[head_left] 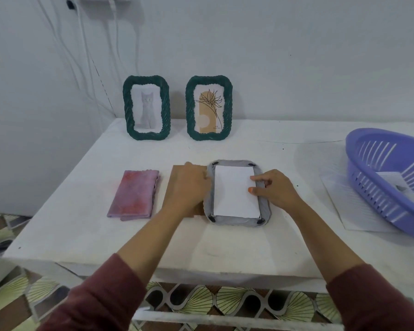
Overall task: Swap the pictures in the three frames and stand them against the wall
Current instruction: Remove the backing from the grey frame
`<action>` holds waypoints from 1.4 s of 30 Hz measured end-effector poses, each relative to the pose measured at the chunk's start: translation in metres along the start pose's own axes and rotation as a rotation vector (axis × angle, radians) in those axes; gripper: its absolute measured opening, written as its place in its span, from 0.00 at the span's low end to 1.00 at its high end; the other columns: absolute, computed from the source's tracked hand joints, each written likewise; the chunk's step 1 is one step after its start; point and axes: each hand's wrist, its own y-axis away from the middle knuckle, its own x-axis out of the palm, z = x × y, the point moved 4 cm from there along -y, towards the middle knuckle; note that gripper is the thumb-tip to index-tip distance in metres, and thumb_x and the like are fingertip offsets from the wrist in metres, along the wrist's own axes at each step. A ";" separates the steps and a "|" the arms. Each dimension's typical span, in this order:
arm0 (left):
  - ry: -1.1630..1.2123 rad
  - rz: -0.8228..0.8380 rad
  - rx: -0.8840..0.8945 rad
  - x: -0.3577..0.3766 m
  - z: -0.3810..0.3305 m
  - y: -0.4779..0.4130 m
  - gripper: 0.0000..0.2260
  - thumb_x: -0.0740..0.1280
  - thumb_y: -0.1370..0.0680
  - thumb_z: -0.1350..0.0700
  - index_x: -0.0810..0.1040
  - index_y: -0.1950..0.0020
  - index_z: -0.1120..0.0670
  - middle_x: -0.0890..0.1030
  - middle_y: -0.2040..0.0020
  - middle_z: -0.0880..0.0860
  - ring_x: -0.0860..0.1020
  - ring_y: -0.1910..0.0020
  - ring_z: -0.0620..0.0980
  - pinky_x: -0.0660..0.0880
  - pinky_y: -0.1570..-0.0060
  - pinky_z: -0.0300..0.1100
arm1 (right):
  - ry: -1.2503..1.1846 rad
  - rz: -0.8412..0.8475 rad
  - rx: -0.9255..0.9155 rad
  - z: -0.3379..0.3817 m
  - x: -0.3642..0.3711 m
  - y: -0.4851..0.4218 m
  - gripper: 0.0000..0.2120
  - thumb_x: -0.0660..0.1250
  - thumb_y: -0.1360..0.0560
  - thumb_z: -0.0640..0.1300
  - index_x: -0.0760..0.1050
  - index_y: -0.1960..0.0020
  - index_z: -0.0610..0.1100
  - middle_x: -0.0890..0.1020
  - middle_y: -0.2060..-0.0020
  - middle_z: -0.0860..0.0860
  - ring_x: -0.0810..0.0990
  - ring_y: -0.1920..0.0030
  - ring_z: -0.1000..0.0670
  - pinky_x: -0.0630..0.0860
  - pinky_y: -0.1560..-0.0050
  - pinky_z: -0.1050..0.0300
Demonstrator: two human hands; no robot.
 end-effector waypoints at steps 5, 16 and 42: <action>-0.129 -0.020 -0.040 0.033 -0.011 0.008 0.11 0.60 0.22 0.52 0.74 0.56 0.59 0.74 0.46 0.58 0.67 0.40 0.57 0.68 0.48 0.47 | -0.021 0.004 -0.003 -0.001 0.000 0.000 0.18 0.74 0.32 0.41 0.79 0.42 0.42 0.70 0.61 0.51 0.69 0.65 0.59 0.65 0.67 0.81; -0.031 -0.066 -0.068 0.038 -0.008 0.005 0.12 0.62 0.23 0.53 0.77 0.55 0.61 0.77 0.47 0.59 0.68 0.42 0.55 0.67 0.47 0.45 | -0.022 0.009 -0.004 -0.003 0.001 -0.002 0.18 0.74 0.32 0.41 0.79 0.43 0.42 0.71 0.57 0.49 0.71 0.62 0.55 0.67 0.65 0.79; 0.194 -0.113 -0.117 0.039 -0.003 0.005 0.07 0.70 0.28 0.53 0.77 0.60 0.54 0.80 0.52 0.58 0.76 0.49 0.56 0.75 0.52 0.48 | 0.001 0.034 -0.020 0.003 -0.002 -0.001 0.21 0.74 0.32 0.43 0.77 0.40 0.44 0.66 0.70 0.53 0.66 0.70 0.56 0.65 0.70 0.76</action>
